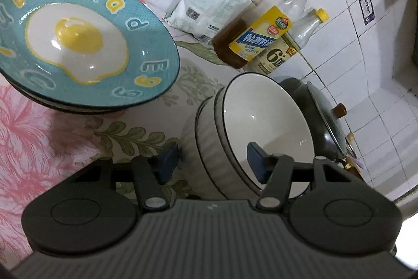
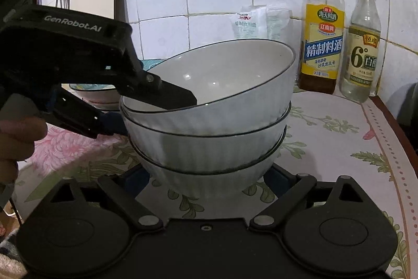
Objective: Organize plates and bowls
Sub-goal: 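Move both grippers to the bowl stack rim and close them on it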
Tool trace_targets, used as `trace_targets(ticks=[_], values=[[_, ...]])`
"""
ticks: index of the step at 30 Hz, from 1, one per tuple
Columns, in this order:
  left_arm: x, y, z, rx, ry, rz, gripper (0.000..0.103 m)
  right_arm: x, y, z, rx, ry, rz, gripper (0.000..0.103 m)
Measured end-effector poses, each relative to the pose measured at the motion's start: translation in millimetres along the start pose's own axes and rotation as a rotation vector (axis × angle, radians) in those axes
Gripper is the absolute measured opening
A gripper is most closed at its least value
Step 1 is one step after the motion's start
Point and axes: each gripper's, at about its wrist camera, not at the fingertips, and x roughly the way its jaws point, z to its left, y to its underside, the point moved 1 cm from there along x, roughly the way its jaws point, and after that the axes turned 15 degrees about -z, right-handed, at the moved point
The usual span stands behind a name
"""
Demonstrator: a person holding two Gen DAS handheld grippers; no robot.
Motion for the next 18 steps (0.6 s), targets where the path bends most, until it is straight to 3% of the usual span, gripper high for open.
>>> trace_targets(ticks=[5, 10, 18], values=[[5.6, 1.4, 4.3, -0.024, -0.009, 0.010, 0.051, 3.0, -2.2, -2.7, 0.021, -0.020, 0.013, 0.097], [1.1, 6.6, -6.1, 0.070, -0.034, 0.005, 0.046, -3.1, 1.7, 5.8, -0.037, -0.002, -0.012, 0.095], [-9.7, 12.1, -8.6, 0.100, -0.052, 0.015, 0.046, -13.3, 4.3, 14.0, -0.059, -0.008, -0.024, 0.094]])
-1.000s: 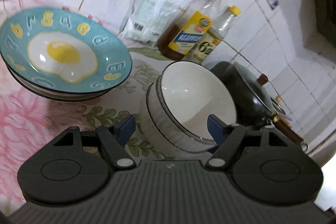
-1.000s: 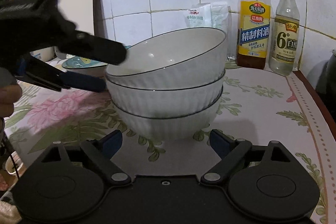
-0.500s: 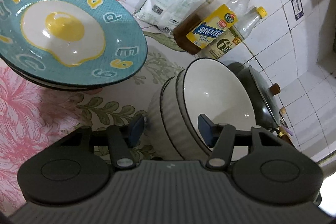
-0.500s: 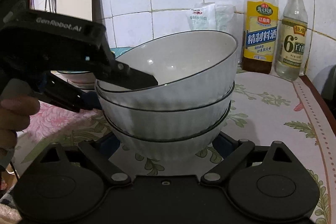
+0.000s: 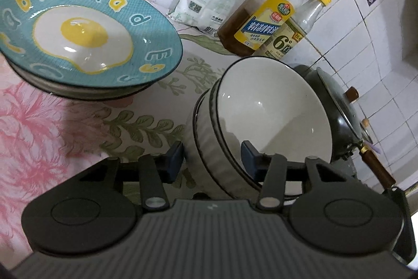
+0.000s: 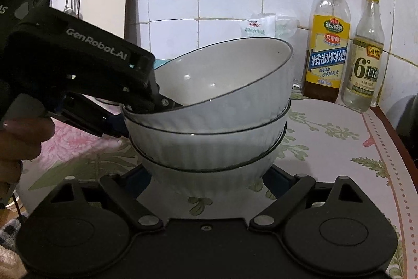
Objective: Organize plates and bowls
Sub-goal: 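Lift the bowl stack with both grippers and carry it over the egg plates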
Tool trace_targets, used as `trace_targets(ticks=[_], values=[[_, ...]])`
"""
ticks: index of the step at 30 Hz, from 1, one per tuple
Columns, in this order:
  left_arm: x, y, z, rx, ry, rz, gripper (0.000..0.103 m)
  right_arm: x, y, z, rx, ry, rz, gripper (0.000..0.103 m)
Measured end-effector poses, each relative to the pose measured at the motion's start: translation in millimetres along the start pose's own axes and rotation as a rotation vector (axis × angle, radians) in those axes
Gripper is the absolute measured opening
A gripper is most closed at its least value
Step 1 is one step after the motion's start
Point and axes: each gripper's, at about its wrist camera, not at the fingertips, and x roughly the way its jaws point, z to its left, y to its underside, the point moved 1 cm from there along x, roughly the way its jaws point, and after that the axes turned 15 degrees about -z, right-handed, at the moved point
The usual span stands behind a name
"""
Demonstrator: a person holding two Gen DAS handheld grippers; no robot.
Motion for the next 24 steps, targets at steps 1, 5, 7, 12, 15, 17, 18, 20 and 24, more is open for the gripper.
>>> trace_targets(ticks=[1, 5, 7, 12, 15, 17, 18, 20, 24], values=[[-2.1, 0.9, -0.1, 0.007, 0.000, 0.001, 0.046, -2.6, -0.5, 2.3, -0.006, 0.002, -0.001, 0.094], [-14.6, 3.9, 0.3, 0.027, -0.002, 0.006, 0.046, -10.3, -0.5, 11.1, -0.031, -0.012, -0.011, 0.094], [-23.0, 4.6, -1.5, 0.047, -0.007, -0.007, 0.046, -13.9, -0.7, 15.2, -0.029, -0.018, -0.024, 0.094], [-46.1, -0.8, -5.0, 0.071, -0.023, -0.034, 0.046, -21.9, -8.8, 28.1, -0.032, -0.042, -0.052, 0.094], [-62.0, -8.9, -7.5, 0.081, -0.030, -0.057, 0.046, -25.8, -19.2, 37.2, -0.042, -0.058, -0.069, 0.094], [-73.1, -14.8, -8.4, 0.086, -0.038, -0.075, 0.046, -27.4, -28.0, 44.0, -0.049, -0.071, -0.080, 0.094], [-79.0, -18.4, -8.6, 0.085, -0.046, -0.084, 0.046, -27.7, -32.7, 48.1, -0.053, -0.079, -0.084, 0.094], [-89.9, -25.7, -7.5, 0.102, -0.056, -0.101, 0.046, -27.0, -41.8, 57.0, -0.059, -0.099, -0.093, 0.094], [-105.2, -45.0, -2.5, 0.131, -0.098, -0.117, 0.046, -17.9, -55.1, 72.4, -0.033, -0.125, -0.113, 0.094]])
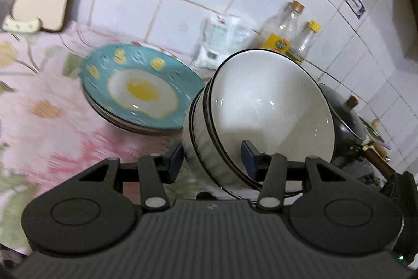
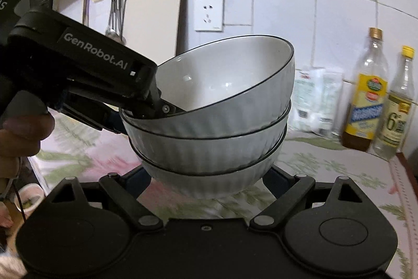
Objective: Organize plates and bowls
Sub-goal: 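Lift the bowl stack with both grippers and carry it over the egg plates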
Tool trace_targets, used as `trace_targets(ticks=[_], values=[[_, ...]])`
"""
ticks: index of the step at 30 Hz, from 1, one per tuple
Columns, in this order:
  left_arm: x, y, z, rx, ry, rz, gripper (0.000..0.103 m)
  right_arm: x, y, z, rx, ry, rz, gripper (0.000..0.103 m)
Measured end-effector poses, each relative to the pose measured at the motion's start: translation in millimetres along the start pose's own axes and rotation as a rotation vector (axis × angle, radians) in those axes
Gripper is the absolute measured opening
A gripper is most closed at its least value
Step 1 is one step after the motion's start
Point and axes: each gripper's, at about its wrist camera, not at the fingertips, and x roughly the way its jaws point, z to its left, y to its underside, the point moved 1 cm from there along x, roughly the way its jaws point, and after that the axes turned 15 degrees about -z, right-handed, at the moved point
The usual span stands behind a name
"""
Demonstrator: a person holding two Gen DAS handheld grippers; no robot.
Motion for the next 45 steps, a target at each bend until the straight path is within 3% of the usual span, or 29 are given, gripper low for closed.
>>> trace_targets(ticks=[8, 16, 30, 34, 45], values=[[-5.3, -34.0, 31.5, 0.014, -0.063, -0.054, 0.046, 43.6, -22.6, 21.3, 0.024, -0.049, -0.027, 0.094], [26.8, -61.9, 63.8, 0.018, -0.081, -0.092, 0.046, 98.2, -30.1, 23.8, 0.055, -0.028, -0.011, 0.094], [97.4, -63.8, 104.2, -0.036, -0.051, 0.025, 0.046, 159.7, -9.1, 4.8, 0.092, 0.034, 0.138, 0.094], [109.7, -66.3, 102.1, -0.001, -0.045, 0.053, 0.047, 170.3, -4.9, -2.2, 0.116, 0.040, 0.175, 0.094], [128.0, -72.2, 114.5, -0.076, -0.056, 0.099, 0.047, 186.2, 4.7, -3.5, 0.080, 0.065, 0.184, 0.093]])
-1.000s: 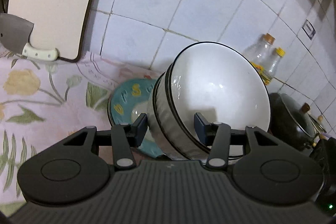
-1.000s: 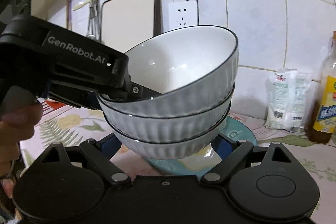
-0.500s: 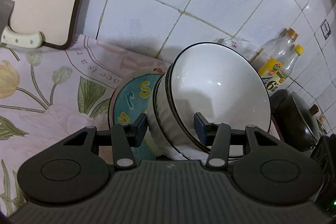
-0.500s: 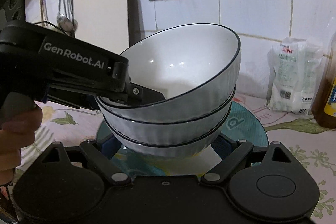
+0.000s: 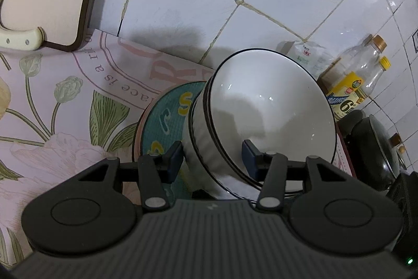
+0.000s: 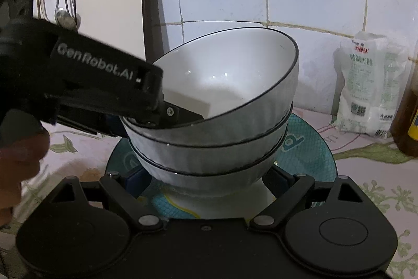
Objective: Organize plates and bowls
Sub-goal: 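Lift the bowl stack with both grippers and carry it over the egg plates, then lower the bowl stack onto the egg plate stack and open both grippers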
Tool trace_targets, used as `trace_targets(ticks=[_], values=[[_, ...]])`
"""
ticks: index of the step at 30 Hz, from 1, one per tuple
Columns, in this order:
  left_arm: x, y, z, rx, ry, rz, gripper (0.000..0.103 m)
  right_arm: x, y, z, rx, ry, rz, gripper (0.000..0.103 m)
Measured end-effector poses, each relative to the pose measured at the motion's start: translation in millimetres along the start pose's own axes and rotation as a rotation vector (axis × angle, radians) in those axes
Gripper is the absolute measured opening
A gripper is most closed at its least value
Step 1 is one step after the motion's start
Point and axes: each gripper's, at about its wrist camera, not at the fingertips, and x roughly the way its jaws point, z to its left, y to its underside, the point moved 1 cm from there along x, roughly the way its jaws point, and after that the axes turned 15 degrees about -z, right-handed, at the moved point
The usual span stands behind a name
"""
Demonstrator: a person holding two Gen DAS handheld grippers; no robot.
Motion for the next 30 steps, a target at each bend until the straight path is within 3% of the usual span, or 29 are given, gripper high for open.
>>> trace_targets(ticks=[8, 11, 15, 18, 26, 30], values=[[2.8, -1.0, -2.6, 0.003, -0.014, 0.006, 0.048, 5.2, 2.7, 1.4, -0.021, 0.016, 0.009, 0.094], [2.1, 1.0, -7.9, 0.046, -0.049, -0.009, 0.056, 2.1, 5.6, 0.8, -0.013, 0.015, 0.021, 0.095], [-4.5, 2.1, -17.7, 0.125, -0.050, -0.024, 0.067, -13.6, 8.2, -3.9, 0.026, 0.044, -0.022, 0.095], [-12.5, 2.8, -26.3, 0.190, -0.063, -0.048, 0.070, -27.2, 8.5, -5.3, 0.041, 0.032, -0.056, 0.095], [-51.6, 8.9, -31.8, 0.263, -0.114, -0.159, 0.076, -64.3, 13.1, -2.1, 0.052, 0.053, -0.144, 0.095], [-81.7, 10.1, -41.5, 0.307, -0.130, -0.189, 0.076, -90.5, 15.0, 3.6, 0.023, 0.127, -0.219, 0.094]])
